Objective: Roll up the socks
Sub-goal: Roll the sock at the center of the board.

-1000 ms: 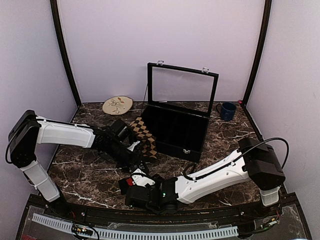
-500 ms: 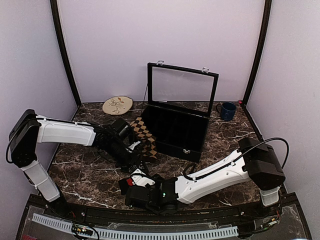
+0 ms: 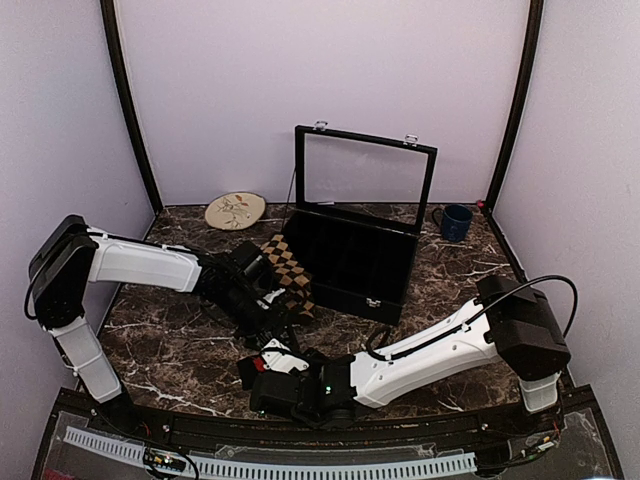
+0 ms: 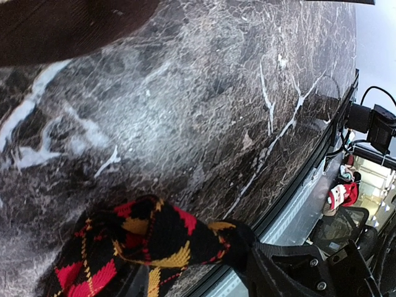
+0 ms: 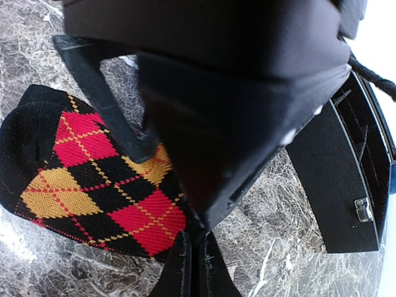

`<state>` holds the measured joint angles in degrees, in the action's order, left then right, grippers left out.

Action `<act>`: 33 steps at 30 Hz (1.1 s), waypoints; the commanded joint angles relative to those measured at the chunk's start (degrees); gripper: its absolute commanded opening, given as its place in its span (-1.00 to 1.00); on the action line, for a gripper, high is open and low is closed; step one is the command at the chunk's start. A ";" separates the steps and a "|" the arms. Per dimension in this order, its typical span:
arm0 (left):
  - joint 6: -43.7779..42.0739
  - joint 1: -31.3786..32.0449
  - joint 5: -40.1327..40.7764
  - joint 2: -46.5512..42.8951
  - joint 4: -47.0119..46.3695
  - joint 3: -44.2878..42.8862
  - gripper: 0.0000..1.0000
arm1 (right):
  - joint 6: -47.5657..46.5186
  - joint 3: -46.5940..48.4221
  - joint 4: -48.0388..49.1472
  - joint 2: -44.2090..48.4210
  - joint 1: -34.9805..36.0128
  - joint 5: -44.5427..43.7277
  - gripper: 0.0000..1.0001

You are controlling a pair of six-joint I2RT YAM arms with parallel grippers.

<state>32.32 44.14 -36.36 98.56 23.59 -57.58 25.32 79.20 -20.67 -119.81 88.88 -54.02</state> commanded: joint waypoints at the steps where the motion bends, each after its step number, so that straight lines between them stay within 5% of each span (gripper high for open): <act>1: -0.91 0.07 -0.89 1.45 0.25 -2.04 0.04 | -1.94 1.61 3.55 -0.10 0.59 -1.66 -1.00; 13: -2.12 0.15 -2.64 3.45 0.43 -2.68 -0.99 | -3.56 1.25 4.68 0.04 0.59 -2.08 -1.00; 25: -1.49 0.07 2.38 -1.19 -2.59 1.79 -1.00 | -0.26 0.81 2.39 0.89 0.61 -1.54 -0.99; 33: -1.02 0.11 6.04 -6.80 -11.63 10.84 -1.00 | 7.20 1.03 -0.78 2.67 0.68 0.79 -0.32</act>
<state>31.09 44.25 -33.69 95.66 16.99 -51.48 27.24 79.29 -19.77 -119.79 88.88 -53.60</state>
